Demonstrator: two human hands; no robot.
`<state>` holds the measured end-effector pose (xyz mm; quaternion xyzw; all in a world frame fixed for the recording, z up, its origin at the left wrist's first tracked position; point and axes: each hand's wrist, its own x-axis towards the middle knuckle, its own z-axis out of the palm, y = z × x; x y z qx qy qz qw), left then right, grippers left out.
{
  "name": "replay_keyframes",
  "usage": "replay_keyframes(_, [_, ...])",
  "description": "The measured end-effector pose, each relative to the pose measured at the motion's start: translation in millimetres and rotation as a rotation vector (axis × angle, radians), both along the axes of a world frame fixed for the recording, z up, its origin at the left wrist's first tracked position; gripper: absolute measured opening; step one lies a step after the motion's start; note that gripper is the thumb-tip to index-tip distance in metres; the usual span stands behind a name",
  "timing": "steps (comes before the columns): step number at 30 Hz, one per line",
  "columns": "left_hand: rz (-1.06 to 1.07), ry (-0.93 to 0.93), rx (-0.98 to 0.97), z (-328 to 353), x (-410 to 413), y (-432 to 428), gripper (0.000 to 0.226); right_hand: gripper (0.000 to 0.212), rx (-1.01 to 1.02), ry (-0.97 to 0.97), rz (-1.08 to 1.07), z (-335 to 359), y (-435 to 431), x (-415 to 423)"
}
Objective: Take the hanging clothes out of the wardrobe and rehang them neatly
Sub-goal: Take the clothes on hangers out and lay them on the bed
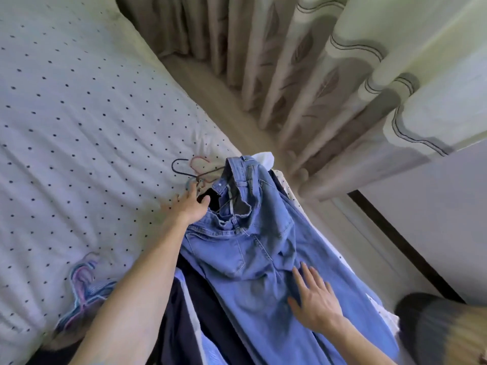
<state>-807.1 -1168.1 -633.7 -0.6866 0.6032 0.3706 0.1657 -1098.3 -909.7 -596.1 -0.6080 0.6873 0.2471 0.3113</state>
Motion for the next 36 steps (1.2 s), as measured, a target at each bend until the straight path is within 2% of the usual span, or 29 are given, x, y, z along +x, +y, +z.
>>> replay_keyframes(2, [0.023,0.035,0.054,-26,-4,1,0.077,0.082,-0.015,0.008,-0.003,-11,1,3])
replay_keyframes(7, [-0.001,0.006,0.024,-59,-7,1,0.085,0.08,0.012,0.037,-0.002,-25,4,9])
replay_keyframes(13, [0.031,-0.004,-0.077,-24,-11,18,0.072,0.078,0.041,-0.041,-0.055,-9,4,0])
replay_keyframes(18, [-0.017,0.043,-0.23,37,-42,92,0.061,0.044,-0.017,-0.12,-0.175,28,13,-11])
replay_keyframes(20, [-0.098,0.077,-0.236,54,-56,124,0.062,0.034,-0.047,-0.122,-0.227,49,29,-18])
replay_keyframes(28, [-0.584,0.163,0.028,128,-146,243,0.046,0.043,-0.296,-0.138,-0.423,144,149,-64])
replay_keyframes(36, [-1.037,0.196,-0.064,202,-258,362,0.047,0.044,-0.65,-0.069,-0.853,214,331,-94])
